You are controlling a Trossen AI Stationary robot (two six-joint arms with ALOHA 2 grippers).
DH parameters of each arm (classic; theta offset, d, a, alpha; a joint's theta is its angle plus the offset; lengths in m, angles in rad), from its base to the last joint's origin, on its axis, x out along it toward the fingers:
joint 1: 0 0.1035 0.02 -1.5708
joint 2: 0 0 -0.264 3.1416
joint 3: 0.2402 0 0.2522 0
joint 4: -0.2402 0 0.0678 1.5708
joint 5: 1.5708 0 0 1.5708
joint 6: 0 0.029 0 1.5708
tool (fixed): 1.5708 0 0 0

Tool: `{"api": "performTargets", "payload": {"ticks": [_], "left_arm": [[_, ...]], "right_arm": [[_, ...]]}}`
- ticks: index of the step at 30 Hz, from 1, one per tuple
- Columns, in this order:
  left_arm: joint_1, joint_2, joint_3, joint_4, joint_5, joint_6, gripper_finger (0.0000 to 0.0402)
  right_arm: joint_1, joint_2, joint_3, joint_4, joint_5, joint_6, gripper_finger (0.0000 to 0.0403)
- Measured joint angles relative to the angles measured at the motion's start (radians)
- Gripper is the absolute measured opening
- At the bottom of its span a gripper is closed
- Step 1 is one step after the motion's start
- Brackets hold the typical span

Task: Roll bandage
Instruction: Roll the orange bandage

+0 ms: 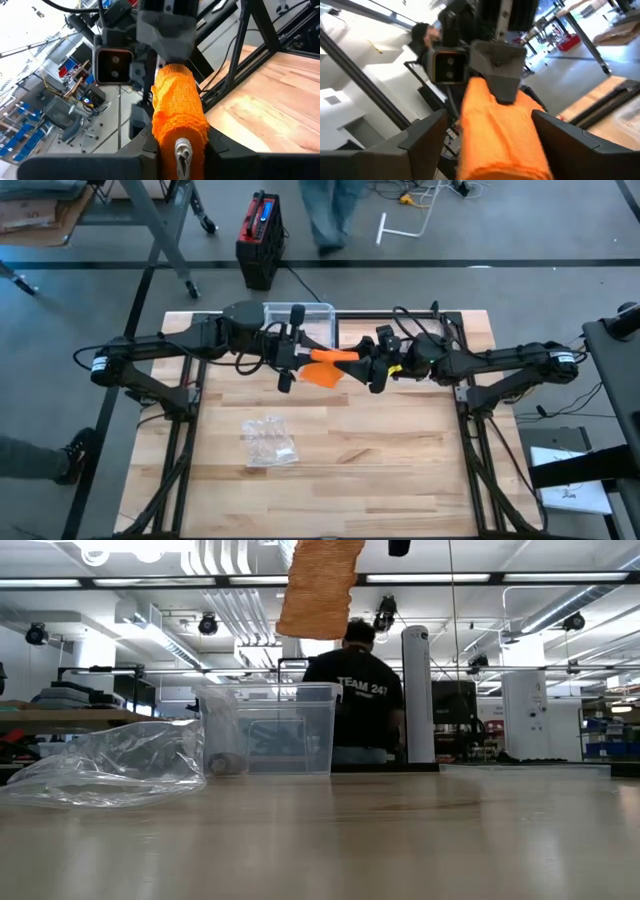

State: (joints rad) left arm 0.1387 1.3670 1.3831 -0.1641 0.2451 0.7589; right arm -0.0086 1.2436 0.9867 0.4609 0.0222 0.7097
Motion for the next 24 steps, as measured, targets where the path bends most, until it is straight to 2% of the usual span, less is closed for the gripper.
{"api": "performTargets", "payload": {"ticks": [3,6,12,18,21,24], "left_arm": [[0.000,0.000,0.000,0.001,-0.002,0.000,0.0053],[0.000,0.000,0.000,-0.002,-0.047,0.000,0.0058],[0.000,0.000,-0.009,0.006,-0.067,-0.014,0.0063],[0.000,-0.001,-0.009,0.007,-0.061,-0.076,0.0068],[0.000,-0.001,-0.009,0.009,-0.061,-0.128,0.0086],[0.000,-0.001,-0.010,0.015,-0.063,-0.250,0.0111]], "right_arm": [[0.000,0.019,0.000,0.003,0.001,0.000,0.0272],[0.000,0.025,0.000,-0.002,0.004,-0.008,0.0266],[0.000,0.024,0.000,0.005,0.015,-0.102,0.0244],[0.000,0.024,0.005,0.005,0.034,-0.228,0.0168],[0.000,0.024,0.005,0.005,0.036,-0.307,0.0129],[0.000,0.023,0.007,-0.001,0.035,-0.388,0.0108]]}}
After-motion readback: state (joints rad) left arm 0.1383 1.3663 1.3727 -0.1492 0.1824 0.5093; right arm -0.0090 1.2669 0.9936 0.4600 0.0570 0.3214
